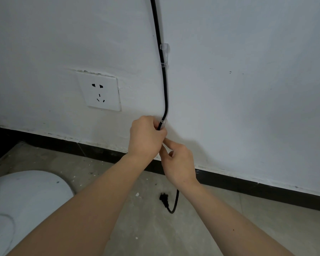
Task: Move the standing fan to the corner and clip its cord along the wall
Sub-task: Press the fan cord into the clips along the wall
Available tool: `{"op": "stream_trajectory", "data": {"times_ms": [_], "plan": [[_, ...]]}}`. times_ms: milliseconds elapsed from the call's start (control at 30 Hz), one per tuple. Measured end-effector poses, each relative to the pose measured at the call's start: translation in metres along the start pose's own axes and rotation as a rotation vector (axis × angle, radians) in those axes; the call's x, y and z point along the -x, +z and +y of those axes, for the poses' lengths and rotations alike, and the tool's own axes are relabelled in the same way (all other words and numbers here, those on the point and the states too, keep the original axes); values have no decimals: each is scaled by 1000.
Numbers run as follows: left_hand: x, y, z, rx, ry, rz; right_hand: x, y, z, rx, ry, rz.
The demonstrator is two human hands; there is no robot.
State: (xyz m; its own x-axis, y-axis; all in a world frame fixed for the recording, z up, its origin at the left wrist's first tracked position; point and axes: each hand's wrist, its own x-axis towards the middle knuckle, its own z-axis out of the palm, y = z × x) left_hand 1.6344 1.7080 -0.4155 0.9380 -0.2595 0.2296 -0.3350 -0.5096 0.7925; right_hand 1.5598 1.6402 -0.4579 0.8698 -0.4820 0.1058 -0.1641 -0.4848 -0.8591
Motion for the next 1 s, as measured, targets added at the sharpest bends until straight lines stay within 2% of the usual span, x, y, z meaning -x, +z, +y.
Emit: {"op": "stream_trajectory", "data": {"times_ms": [500,1000], "plan": [[0,1,4,-9,-43,-5,1,-11,-3,487,-139,12],[-2,1,4,-7,-80,9,-5,-10,-5,706,-174,26]]}}
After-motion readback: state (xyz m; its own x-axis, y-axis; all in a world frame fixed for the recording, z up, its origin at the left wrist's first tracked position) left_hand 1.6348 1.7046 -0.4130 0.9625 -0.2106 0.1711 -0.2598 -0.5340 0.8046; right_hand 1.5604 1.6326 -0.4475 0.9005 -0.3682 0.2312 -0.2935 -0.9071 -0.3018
